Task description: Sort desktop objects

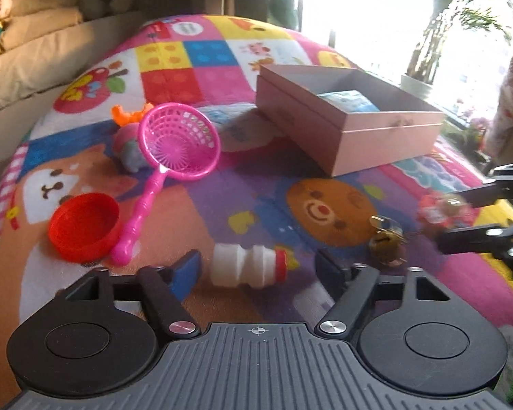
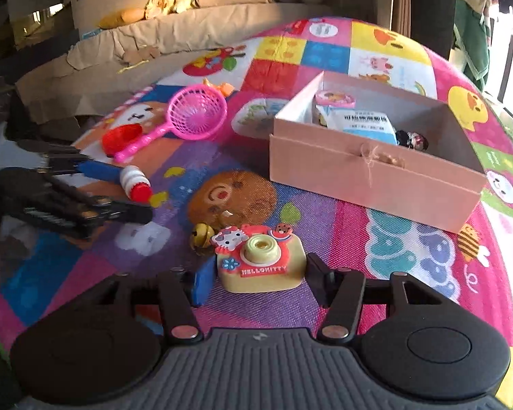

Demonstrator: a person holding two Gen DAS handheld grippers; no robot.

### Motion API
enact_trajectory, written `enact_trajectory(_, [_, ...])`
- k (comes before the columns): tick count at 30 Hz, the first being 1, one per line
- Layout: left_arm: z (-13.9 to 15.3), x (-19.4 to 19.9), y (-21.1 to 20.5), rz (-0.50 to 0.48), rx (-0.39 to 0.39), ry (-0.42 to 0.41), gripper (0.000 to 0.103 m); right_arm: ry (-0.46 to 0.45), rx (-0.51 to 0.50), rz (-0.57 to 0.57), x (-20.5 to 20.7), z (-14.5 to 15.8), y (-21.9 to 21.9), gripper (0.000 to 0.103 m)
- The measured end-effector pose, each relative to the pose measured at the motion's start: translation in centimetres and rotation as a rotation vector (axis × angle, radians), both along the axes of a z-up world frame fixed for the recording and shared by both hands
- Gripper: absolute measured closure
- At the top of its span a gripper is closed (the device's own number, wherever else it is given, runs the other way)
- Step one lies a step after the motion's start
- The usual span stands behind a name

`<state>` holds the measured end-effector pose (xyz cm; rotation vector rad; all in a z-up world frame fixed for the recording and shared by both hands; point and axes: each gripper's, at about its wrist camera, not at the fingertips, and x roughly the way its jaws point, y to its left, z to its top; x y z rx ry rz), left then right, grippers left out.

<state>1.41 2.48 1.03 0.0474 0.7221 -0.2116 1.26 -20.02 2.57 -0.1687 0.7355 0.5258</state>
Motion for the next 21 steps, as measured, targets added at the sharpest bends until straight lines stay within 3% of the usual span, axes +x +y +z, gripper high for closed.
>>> enact_trajectory(2, [0.0, 0.1, -0.1, 0.008, 0.025, -0.017, 0.053, -0.012, -0.005, -0.013, -0.6, 0.7, -0.4, 0.047])
enact_trajectory(3, [0.1, 0.1, -0.1, 0.011, 0.03, -0.018, 0.055, -0.018, -0.007, -0.02, -0.8, 1.0, -0.7, 0.047])
enact_trajectory(7, [1.9, -1.1, -0.5, -0.01, 0.037, -0.055, 0.055, -0.048, 0.009, -0.061, -1.6, 2.8, -2.4, 0.047])
enact_trajectory(10, [5.8, -1.9, -1.2, -0.053, 0.032, -0.146, 0.055, -0.107, 0.022, -0.111, -1.8, 5.0, -4.2, 0.047])
enact_trajectory(14, [12.7, -1.3, -2.8, -0.112, 0.03, -0.33, 0.055, -0.273, 0.081, -0.19, -1.9, 11.4, -7.0, 0.048])
enact_trajectory(16, [14.6, -0.1, -4.2, -0.132, 0.035, -0.38, 0.055, -0.328, 0.125, -0.226, -1.3, 14.5, -8.1, 0.047])
enact_trajectory(18, [15.3, 1.9, -6.0, -0.153, 0.028, -0.394, 0.055, -0.362, 0.166, -0.252, 0.0, 17.2, -8.9, 0.048])
enact_trajectory(21, [14.0, 5.5, -9.1, -0.176, 0.033, -0.368, 0.055, -0.372, 0.177, -0.302, 2.5, 19.1, -9.5, 0.047])
